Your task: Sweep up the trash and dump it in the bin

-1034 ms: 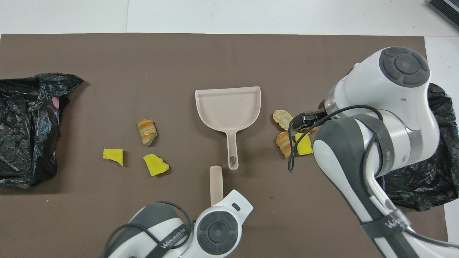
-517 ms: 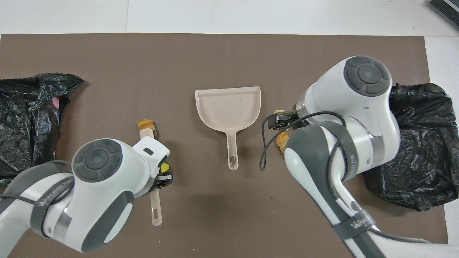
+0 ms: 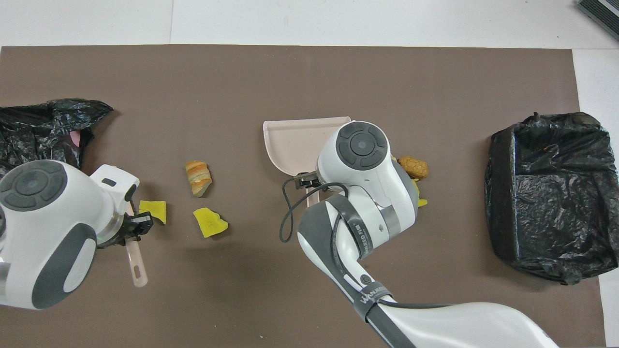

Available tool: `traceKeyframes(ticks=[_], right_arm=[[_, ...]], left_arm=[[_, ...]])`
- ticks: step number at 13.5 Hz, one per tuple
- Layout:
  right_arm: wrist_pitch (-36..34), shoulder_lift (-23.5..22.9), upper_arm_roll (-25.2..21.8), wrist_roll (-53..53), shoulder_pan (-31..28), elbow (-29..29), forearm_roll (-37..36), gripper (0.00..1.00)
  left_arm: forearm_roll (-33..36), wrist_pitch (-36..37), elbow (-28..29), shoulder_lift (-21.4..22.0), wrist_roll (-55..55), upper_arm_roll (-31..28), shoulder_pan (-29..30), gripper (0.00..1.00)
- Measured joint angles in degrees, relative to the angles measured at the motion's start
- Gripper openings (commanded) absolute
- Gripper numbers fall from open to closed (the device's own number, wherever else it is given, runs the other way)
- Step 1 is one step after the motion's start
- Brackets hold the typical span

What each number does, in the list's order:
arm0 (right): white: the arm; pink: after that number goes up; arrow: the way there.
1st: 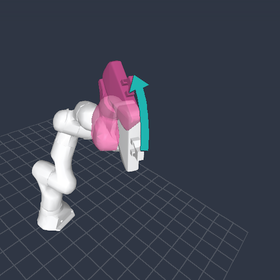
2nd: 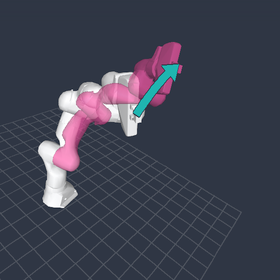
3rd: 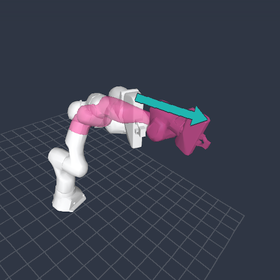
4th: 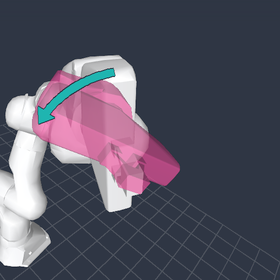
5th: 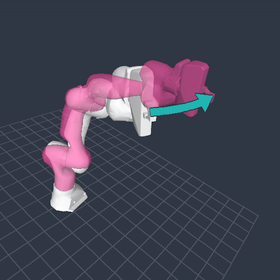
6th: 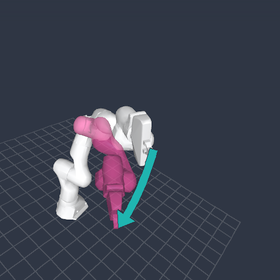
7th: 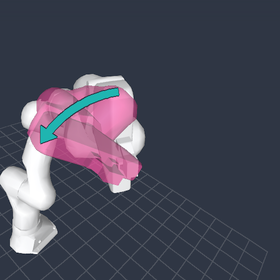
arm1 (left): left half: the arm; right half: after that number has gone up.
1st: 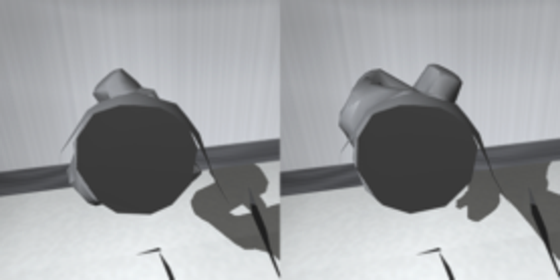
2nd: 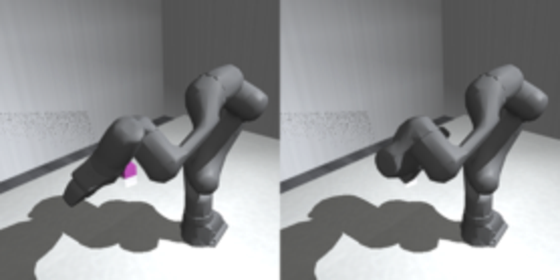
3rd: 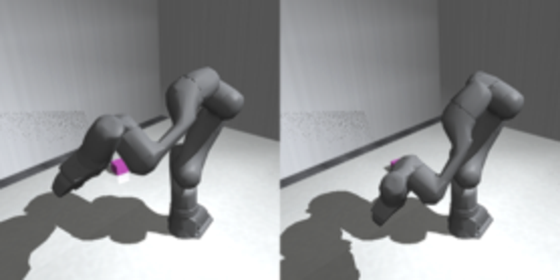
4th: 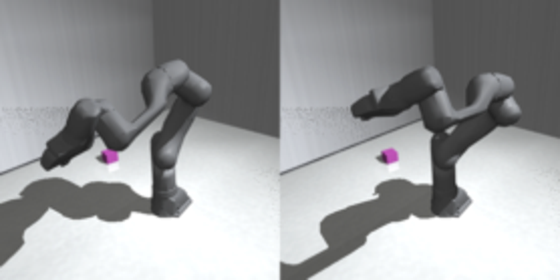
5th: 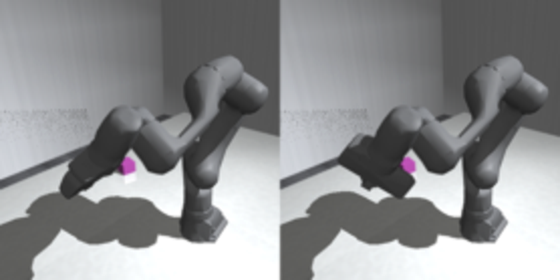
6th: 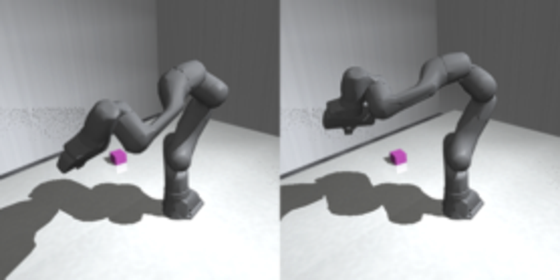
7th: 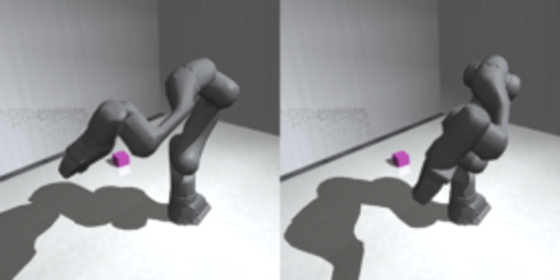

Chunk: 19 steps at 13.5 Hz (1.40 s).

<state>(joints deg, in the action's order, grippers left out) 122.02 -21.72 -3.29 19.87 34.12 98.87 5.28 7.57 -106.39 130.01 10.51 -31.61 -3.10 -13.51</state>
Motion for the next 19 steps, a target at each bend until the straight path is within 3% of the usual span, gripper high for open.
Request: traceKeyframes(ticks=[2, 5, 7, 11, 12, 14, 15, 19], right_arm=[[-0.2, -0.3, 0.0, 0.2, 0.5, 0.1, 0.1, 1.0], [-0.3, -0.8, 0.0, 0.2, 0.5, 0.6, 0.2, 0.98], [-0.3, -1.1, 0.0, 0.2, 0.6, 0.6, 0.2, 0.86], [-0.3, -1.1, 0.4, 0.2, 1.4, 0.6, 0.3, 0.8], [-0.3, -1.1, 0.4, 0.2, 1.6, 0.6, 0.3, 0.69], [-0.4, -1.1, 0.4, 0.2, 1.7, 0.7, 0.3, 0.14], [-0.7, -1.1, 0.4, 0.2, 1.6, 0.8, 0.3, 0.0], [-2.1, -1.1, 0.4, -3.6, 1.5, 0.9, 1.3, 0.0]], left_arm=[[0.1, -1.9, 2.9, 1.3, 5.7, 0.0, 4.7, 0.0], [0.1, -8.9, 9.1, 2.2, 10.6, 0.4, 5.7, 0.0], [0.1, -12.1, 11.4, 2.1, 12.8, 1.4, 5.0, 0.0], [-2.4, -13.8, 11.6, 1.3, 13.6, 2.0, -1.5, 0.0], [-4.4, -14.2, 11.5, 1.1, 13.5, 2.1, -3.4, 0.0], [-7.1, -14.5, 11.4, 0.8, 12.9, 2.1, -6.4, 0.0], [-7.6, -14.6, 11.3, 0.8, 12.2, 2.1, -7.1, 0.0], [-7.7, -14.3, 8.0, -0.8, 11.8, 1.5, -7.2, 0.0]])
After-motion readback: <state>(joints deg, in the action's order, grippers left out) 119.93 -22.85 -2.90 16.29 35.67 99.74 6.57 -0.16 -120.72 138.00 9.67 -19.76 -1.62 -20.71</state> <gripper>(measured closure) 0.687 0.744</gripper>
